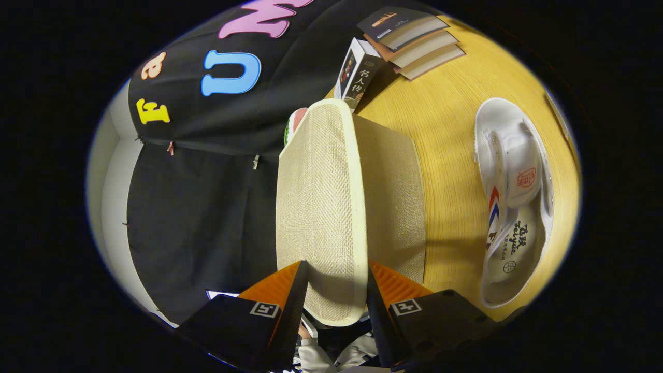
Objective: Open the storage box then place both shoes into the box .Put the left shoe in first, then the right shoe, with the right side of both shoes facing outward in a uniform manner.
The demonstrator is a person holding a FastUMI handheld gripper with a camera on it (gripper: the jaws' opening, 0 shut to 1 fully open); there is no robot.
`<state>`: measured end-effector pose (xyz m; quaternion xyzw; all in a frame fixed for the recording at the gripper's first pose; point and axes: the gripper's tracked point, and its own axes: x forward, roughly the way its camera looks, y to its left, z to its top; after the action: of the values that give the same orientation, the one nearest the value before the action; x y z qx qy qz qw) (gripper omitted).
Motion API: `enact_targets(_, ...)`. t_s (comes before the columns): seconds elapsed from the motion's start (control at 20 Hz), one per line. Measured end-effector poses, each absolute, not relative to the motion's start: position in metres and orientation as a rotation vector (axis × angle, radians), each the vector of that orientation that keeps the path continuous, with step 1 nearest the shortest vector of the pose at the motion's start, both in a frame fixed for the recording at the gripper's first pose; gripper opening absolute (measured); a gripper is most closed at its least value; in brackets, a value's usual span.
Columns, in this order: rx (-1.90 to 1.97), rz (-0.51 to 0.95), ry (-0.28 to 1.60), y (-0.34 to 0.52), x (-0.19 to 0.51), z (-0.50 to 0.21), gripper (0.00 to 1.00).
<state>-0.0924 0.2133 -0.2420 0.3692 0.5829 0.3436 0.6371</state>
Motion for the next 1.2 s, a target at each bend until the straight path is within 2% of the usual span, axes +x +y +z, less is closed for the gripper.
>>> enact_targets(0.05, 0.859, 0.785, 1.339, 0.211, -0.091, -0.238, 0.63)
enact_targets(0.1, 0.877, 0.784, 1.329, 0.213, -0.088, -0.236, 0.53)
enact_targets(0.2, 0.878, 0.781, 1.33, 0.213, -0.088, -0.234, 0.27)
enact_targets(0.25, 0.882, 0.773, 1.329, 0.212, -0.088, -0.232, 0.27)
enact_targets(0.3, 0.885, 0.766, 1.327, 0.212, -0.085, -0.232, 0.17)
enact_targets(0.45, 0.852, 0.769, 1.315, 0.212, -0.085, -0.23, 0.05)
enact_targets(0.8, 0.759, 0.686, 1.354, 0.205, -0.085, -0.228, 0.05)
enact_targets(1.05, 0.658, 0.637, 1.319, 0.205, -0.081, -0.219, 0.05)
enact_targets(1.2, 0.699, 0.632, 1.271, 0.215, -0.074, -0.189, 0.05)
